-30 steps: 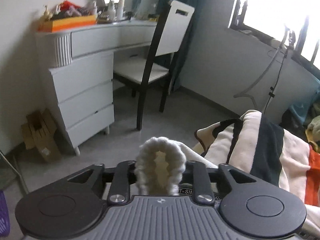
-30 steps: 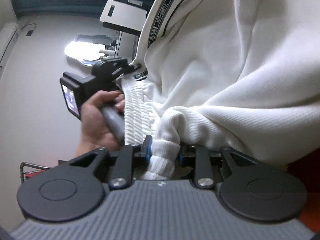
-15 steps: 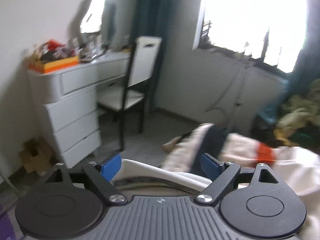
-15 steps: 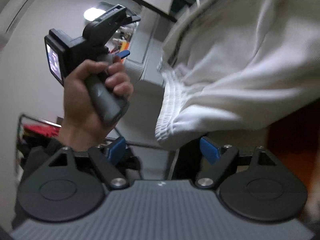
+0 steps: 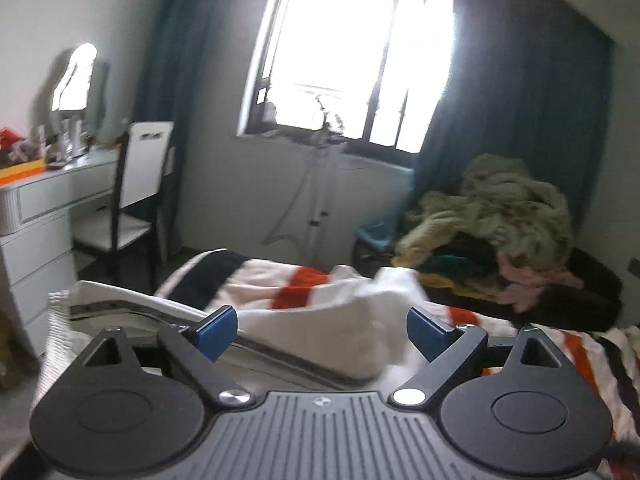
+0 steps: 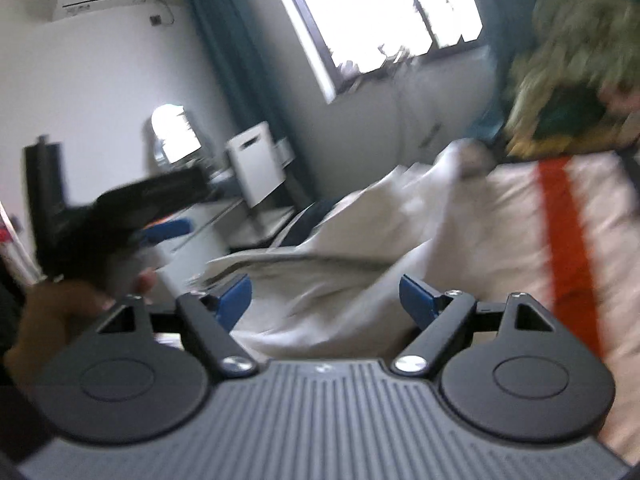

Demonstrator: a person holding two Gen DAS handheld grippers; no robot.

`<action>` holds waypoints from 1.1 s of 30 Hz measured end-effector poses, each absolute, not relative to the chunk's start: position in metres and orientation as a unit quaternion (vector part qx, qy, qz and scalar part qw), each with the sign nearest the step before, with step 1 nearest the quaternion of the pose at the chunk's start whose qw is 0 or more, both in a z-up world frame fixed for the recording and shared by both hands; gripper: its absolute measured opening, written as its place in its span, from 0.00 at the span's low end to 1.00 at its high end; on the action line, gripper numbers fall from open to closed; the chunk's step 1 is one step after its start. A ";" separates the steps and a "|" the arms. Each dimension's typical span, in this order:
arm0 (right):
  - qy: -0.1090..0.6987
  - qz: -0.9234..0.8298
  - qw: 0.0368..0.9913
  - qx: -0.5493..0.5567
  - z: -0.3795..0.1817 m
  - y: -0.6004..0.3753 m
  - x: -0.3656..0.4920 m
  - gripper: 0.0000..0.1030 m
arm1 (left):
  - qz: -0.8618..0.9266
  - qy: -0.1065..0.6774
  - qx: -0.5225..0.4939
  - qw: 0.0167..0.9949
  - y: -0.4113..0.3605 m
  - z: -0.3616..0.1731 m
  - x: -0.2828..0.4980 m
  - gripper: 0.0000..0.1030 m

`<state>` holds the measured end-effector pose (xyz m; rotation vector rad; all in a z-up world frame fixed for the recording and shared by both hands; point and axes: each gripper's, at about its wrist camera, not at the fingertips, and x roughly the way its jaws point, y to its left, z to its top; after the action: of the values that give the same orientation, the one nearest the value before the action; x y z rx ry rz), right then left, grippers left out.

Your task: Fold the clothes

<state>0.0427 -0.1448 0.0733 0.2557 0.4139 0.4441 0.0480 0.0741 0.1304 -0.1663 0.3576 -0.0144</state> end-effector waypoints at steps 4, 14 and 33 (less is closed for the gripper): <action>0.165 0.181 0.965 0.091 0.072 -0.195 0.027 0.82 | -0.035 0.179 -0.076 0.980 0.018 0.112 0.025 0.91; 0.103 0.123 0.982 0.100 0.022 -0.261 0.002 0.81 | -0.061 0.159 -0.074 0.983 -0.054 0.053 0.003 0.91; 0.160 0.049 0.981 0.103 0.012 -0.260 0.003 0.80 | -0.083 0.252 -0.049 0.963 -0.066 0.002 0.110 0.97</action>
<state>0.0031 -0.2602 0.0117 0.2070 0.3222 0.0985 0.1096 -0.0661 0.0018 -0.1000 0.5102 -0.1684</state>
